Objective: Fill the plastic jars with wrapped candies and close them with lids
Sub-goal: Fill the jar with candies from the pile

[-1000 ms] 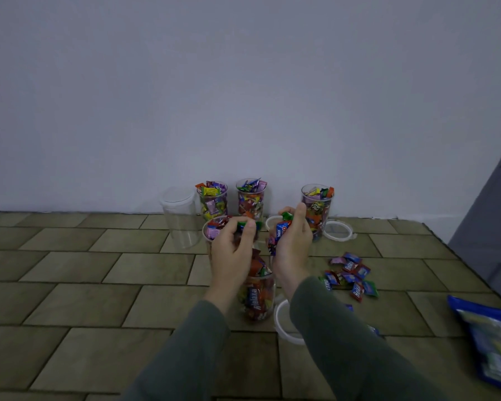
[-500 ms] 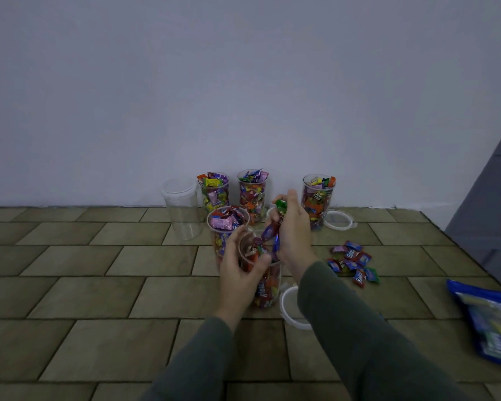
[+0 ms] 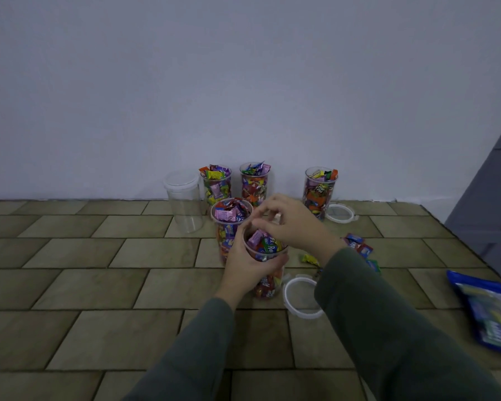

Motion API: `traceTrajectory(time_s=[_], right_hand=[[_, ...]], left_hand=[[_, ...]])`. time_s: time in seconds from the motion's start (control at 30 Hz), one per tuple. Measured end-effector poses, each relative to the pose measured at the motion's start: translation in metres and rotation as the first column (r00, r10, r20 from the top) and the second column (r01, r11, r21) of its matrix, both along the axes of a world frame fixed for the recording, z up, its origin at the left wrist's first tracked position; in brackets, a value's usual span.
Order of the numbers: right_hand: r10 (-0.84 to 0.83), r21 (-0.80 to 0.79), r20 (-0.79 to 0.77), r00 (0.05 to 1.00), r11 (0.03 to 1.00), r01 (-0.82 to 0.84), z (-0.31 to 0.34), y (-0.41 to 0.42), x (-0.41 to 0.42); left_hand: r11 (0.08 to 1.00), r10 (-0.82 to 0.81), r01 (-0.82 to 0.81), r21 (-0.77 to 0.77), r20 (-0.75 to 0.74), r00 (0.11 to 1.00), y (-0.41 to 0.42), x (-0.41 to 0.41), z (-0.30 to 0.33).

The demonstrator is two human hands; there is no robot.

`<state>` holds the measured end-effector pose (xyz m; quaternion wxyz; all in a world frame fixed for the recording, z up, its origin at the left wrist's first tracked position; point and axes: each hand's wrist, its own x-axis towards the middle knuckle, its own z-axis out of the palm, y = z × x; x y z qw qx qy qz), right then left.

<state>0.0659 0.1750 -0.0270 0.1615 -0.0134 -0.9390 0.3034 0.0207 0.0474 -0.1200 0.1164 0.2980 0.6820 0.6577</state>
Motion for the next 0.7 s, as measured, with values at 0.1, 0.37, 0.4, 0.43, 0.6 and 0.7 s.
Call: traceTrajectory(time_s=[0.1, 0.37, 0.4, 0.43, 0.6, 0.7], right_hand=[[0.007, 0.244, 0.267, 0.964, 0.967, -0.075, 0.017, -0.001, 0.0], [-0.046, 0.46, 0.444, 0.895, 0.869, -0.183, 0.005, -0.023, -0.018], [-0.033, 0.457, 0.428, 0.903, 0.87, -0.185, 0.005, -0.022, -0.017], [-0.017, 0.447, 0.403, 0.915, 0.876, -0.18, 0.006, -0.021, -0.016], [-0.038, 0.105, 0.119, 0.992, 0.994, 0.026, 0.015, -0.006, 0.013], [-0.153, -0.056, -0.102, 0.983, 0.987, 0.148, 0.005, 0.009, 0.031]], left_hand=[[1.0, -0.003, 0.004, -0.02, 0.016, 1.0, -0.001, 0.0, 0.0], [0.997, 0.015, -0.016, -0.08, -0.02, 1.0, -0.001, -0.003, -0.001], [0.997, 0.011, -0.013, -0.083, -0.022, 1.0, -0.002, -0.004, 0.0], [0.996, 0.006, -0.008, -0.087, -0.022, 1.0, -0.003, -0.004, 0.0], [0.992, 0.112, -0.119, -0.046, -0.129, 0.985, -0.015, 0.007, 0.005], [0.961, 0.272, -0.267, 0.069, -0.401, 0.875, -0.019, 0.013, 0.014]])
